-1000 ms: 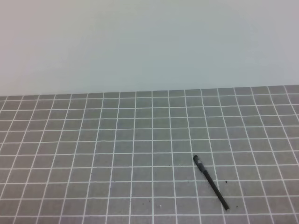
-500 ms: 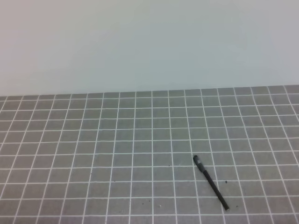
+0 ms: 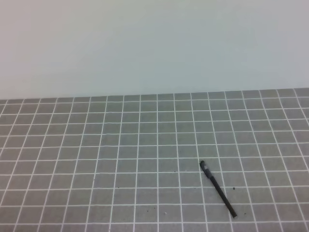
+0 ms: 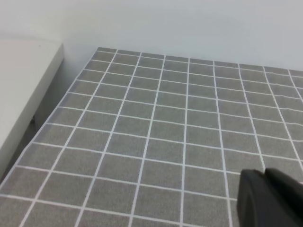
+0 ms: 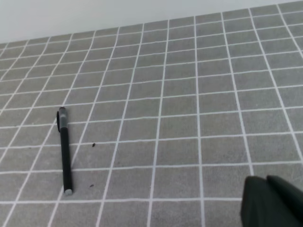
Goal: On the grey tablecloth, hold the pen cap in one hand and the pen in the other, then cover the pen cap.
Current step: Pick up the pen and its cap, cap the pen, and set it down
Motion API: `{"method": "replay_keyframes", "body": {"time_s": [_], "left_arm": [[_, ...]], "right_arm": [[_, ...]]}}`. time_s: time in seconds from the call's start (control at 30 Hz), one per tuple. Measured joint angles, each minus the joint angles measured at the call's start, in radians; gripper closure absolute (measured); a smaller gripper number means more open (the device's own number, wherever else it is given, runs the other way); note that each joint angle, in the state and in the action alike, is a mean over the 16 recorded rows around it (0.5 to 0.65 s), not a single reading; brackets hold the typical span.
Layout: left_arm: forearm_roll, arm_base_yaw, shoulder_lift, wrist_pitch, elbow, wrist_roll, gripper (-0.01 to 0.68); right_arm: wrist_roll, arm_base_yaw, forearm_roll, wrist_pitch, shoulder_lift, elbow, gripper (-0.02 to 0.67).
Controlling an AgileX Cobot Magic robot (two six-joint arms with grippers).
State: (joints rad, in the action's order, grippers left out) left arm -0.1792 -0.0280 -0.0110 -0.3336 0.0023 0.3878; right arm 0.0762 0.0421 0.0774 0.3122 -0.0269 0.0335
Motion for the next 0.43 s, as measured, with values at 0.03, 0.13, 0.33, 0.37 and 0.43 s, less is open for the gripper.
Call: {"method": "replay_keyframes", "body": {"time_s": [0.03,0.13,0.33,0.37,0.43], "left_arm": [[0.0,0.0,0.0,0.0,0.0,0.0,0.675],[0.0,0.0,0.0,0.0,0.0,0.0,0.675],[0.0,0.0,0.0,0.0,0.0,0.0,0.675],[0.0,0.0,0.0,0.0,0.0,0.0,0.675],[0.0,0.0,0.0,0.0,0.0,0.0,0.675]], "right_arm": [[0.0,0.0,0.0,0.0,0.0,0.0,0.652],[0.0,0.0,0.0,0.0,0.0,0.0,0.652],[0.0,0.0,0.0,-0.001,0.0,0.0,0.652],[0.0,0.0,0.0,-0.001,0.0,0.0,0.652],[0.0,0.0,0.0,-0.001,0.0,0.0,0.652]]}}
